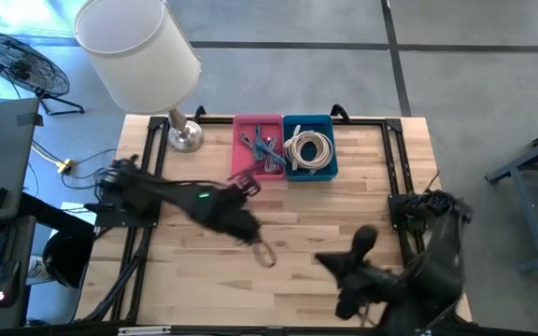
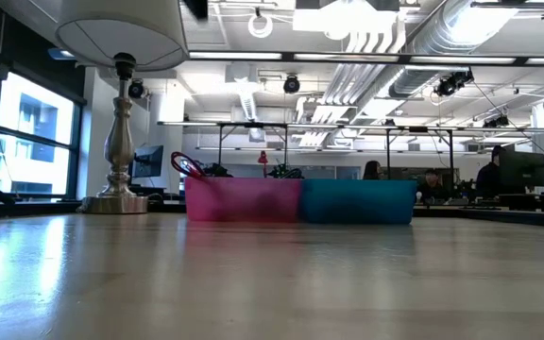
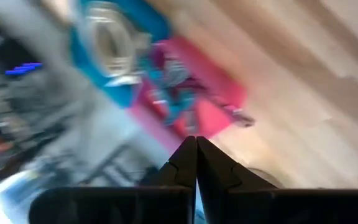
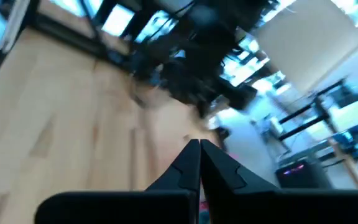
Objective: Pick & Place USB Port
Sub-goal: Return to Home Position
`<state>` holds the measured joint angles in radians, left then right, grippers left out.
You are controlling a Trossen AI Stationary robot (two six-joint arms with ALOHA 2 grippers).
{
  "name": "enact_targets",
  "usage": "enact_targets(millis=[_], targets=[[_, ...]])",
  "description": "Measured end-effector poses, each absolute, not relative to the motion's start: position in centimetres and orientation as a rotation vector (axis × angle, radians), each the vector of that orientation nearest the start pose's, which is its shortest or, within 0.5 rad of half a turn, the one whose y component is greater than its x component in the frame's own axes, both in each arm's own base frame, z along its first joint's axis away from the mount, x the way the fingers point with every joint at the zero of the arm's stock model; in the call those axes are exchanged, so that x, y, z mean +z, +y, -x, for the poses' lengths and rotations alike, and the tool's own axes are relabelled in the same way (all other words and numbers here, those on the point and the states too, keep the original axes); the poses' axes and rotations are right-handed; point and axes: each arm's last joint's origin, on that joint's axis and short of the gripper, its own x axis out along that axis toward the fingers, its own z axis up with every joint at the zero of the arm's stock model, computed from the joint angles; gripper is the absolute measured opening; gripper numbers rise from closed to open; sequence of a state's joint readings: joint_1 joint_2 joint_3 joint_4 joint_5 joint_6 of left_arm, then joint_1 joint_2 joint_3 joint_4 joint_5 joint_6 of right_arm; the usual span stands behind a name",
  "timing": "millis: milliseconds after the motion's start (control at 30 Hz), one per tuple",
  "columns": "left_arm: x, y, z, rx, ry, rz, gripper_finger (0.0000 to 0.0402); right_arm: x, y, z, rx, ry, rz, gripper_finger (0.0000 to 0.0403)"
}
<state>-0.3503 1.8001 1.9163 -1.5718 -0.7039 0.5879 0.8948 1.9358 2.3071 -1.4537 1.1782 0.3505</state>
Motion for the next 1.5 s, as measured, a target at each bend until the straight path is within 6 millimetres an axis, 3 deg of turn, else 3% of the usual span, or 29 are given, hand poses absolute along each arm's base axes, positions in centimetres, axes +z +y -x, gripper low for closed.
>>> enact_targets(millis=[133,300,433,533,767,967,1233,1500], targets=[[40.2,-10.7,-26.8,0.086,1.149,-1.249,0.0001,45.9,23.1,-22.0,-0.405,0.402,0.648,0.0001],[44.8,-9.3,-20.9,0.241,0.921,-1.027,0.0,49.0,16.2,-17.3,-0.475,0.314,0.404,0.0001],[46.9,-7.3,-17.5,0.304,0.813,-0.864,0.0,48.7,12.0,-13.7,-0.484,0.289,0.311,0.0],[47.2,-6.2,-15.7,0.343,0.781,-0.854,0.0,47.4,9.1,-11.3,-0.487,0.28,0.237,0.0],[45.6,-3.8,-11.8,0.474,0.733,-0.797,0.0,41.3,3.4,-6.5,-0.522,0.241,0.051,0.0],[41.9,-2.6,-9.8,0.512,0.746,-0.703,0.0,36.7,0.5,-4.0,-0.495,0.207,-0.054,0.0],[36.2,-2.2,-9.0,0.583,0.791,-0.684,0.0,32.1,-1.6,-2.2,-0.463,0.174,-0.159,0.0],[33.0,-2.4,-9.5,0.593,0.769,-0.668,0.0,30.2,-1.9,-2.0,-0.42,0.089,-0.253,0.0]])
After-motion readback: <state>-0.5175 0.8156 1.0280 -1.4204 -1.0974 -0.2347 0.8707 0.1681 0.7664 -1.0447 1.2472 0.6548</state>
